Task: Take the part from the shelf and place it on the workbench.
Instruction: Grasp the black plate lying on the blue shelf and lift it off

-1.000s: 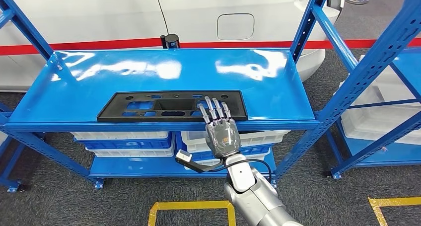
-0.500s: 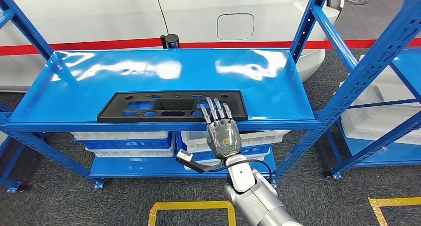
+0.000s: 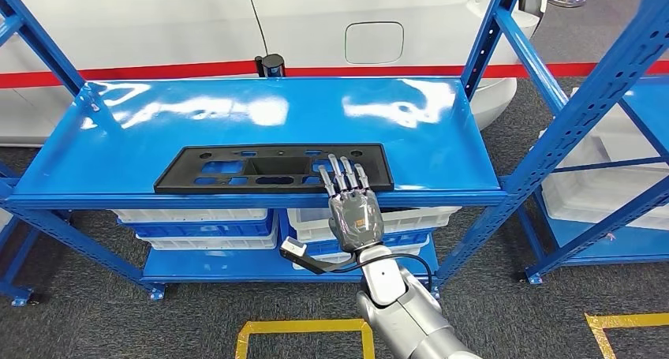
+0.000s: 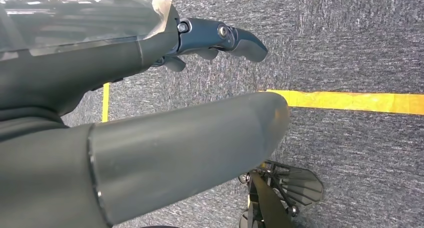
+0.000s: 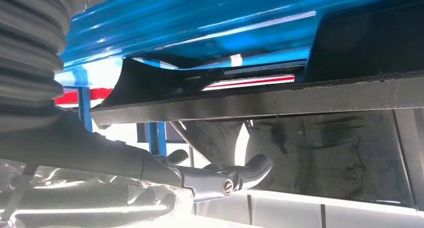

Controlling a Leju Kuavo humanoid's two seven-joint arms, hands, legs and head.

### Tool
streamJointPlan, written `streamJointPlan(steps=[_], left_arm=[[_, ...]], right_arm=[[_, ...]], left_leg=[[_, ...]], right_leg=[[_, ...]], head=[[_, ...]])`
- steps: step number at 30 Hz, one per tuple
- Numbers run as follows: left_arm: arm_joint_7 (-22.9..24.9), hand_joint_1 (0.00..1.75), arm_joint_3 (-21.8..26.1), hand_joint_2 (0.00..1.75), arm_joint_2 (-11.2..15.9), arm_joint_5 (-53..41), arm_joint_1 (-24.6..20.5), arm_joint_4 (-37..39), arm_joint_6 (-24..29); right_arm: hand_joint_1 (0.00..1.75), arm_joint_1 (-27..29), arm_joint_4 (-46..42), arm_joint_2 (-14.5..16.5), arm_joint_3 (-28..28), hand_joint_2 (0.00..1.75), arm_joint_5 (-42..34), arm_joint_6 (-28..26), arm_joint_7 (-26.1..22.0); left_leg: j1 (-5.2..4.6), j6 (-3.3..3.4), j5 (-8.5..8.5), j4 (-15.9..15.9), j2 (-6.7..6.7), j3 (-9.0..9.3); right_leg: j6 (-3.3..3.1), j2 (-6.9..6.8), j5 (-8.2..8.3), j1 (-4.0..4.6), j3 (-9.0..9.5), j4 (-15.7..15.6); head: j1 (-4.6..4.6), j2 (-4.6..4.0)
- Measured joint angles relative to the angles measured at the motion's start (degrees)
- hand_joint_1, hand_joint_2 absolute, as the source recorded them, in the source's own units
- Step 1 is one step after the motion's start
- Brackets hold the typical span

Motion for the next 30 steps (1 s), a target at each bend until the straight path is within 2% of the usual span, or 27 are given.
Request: streamJointPlan(steps=[11,14,16,17,18,20,21,22,23,25,26,27,30], left_arm=[[1.0,0.00,0.0,0.00,0.0,-0.7,-0.1,0.0,0.0],[1.0,0.00,0.0,0.00,0.1,-0.8,-0.1,0.0,-0.3],[1.0,0.00,0.0,0.00,0.1,-0.8,-0.2,0.0,-0.5],[1.0,0.00,0.0,0.00,0.1,-0.9,-0.3,0.0,-0.6],[1.0,0.00,0.0,0.00,0.0,-0.9,-0.3,0.0,-0.7],[1.0,0.00,0.0,0.00,0.0,-0.9,-0.4,0.0,-0.6],[1.0,0.00,0.0,0.00,0.0,-1.0,-0.4,0.0,-0.6],[1.0,0.00,0.0,0.00,0.0,-1.0,-0.4,0.0,-0.5],[1.0,0.00,0.0,0.00,0.0,-1.0,-0.4,0.0,-0.5],[1.0,0.00,0.0,0.00,0.0,-1.0,-0.4,0.0,-0.4],[1.1,0.00,0.0,0.00,0.1,-1.0,-0.5,0.0,-0.4],[1.1,0.00,0.0,0.00,0.2,-1.1,-0.5,0.0,-0.3],[1.2,0.00,0.0,0.00,0.3,-1.4,-0.5,0.0,-0.2]], right_arm=[[0.00,-2.2,0.2,0.0,0.0,1.75,0.0,0.8,0.1],[0.00,-2.5,0.1,0.2,0.0,1.75,0.0,0.9,0.1],[0.00,-2.8,0.0,0.3,-0.1,1.75,0.0,0.9,0.2],[0.00,-2.9,-0.1,0.4,-0.1,1.75,0.0,0.9,0.2],[0.00,-3.1,-0.1,0.4,-0.1,1.75,0.0,0.9,0.2],[0.00,-3.3,-0.1,0.2,-0.1,1.75,0.0,1.2,0.3],[0.00,-3.2,-0.1,0.1,-0.1,1.75,0.0,1.4,0.3],[0.00,-3.1,-0.1,-0.1,-0.1,1.75,0.0,1.5,0.4],[0.00,-3.1,-0.1,-0.2,-0.1,1.75,0.0,1.6,0.4],[0.00,-3.1,-0.1,-0.2,-0.1,1.75,0.0,1.8,0.4],[0.00,-3.1,-0.2,-0.2,-0.1,1.75,0.0,1.8,0.4],[0.00,-3.1,-0.2,-0.2,0.0,1.75,0.0,1.9,0.4],[0.00,-3.1,-0.2,-0.2,-0.1,1.75,0.0,1.9,0.5]], left_leg=[[0.00,0.00,0.00,0.0,0.00,0.02],[-0.12,0.60,-0.09,0.0,0.01,0.03],[0.31,1.25,0.57,-1.6,0.12,1.06],[0.53,1.43,0.96,-2.5,0.23,1.68],[0.79,1.53,1.29,-3.2,0.32,2.19],[0.88,1.48,1.29,-3.4,0.42,2.44],[1.00,1.32,1.18,-3.4,0.41,2.51],[1.14,1.09,1.02,-3.3,0.38,2.63],[1.38,0.70,0.76,-3.2,0.33,2.85],[1.96,-0.36,-0.08,-2.7,0.21,3.35],[2.11,-1.07,-0.65,-2.2,0.15,3.39],[2.15,-1.64,-1.10,-1.8,0.10,3.30],[2.27,-2.64,-1.75,-1.6,0.05,3.26]], right_leg=[[0.00,0.00,0.00,0.00,0.02,0.0],[0.33,0.01,0.22,-0.37,0.28,-0.5],[0.50,-0.02,0.05,-0.21,0.24,-0.3],[0.45,-0.05,-0.43,-0.08,-0.17,0.7],[0.35,-0.08,-1.51,-0.10,-1.43,3.2],[0.36,-0.11,-4.23,-0.51,-5.24,10.7],[0.67,-0.12,-5.17,-0.84,-7.12,14.0],[1.19,-0.15,-5.20,-1.18,-7.95,15.2],[2.00,-0.22,-4.14,-1.58,-7.45,13.9],[3.75,-0.52,-0.65,-2.40,-3.79,6.1],[4.10,-0.49,0.48,-2.55,-1.96,2.6],[3.86,-0.40,0.85,-2.56,-0.95,0.8],[1.83,0.14,-0.03,-2.18,-0.77,1.0]], head=[[0.00,0.00],[-0.09,0.00],[-0.21,-0.01],[-0.19,-0.01],[-0.01,-0.01],[0.38,-0.01],[0.52,0.00],[0.56,0.00],[0.58,0.00],[0.68,0.00],[0.92,0.00],[1.06,-0.01],[0.57,-0.01]])
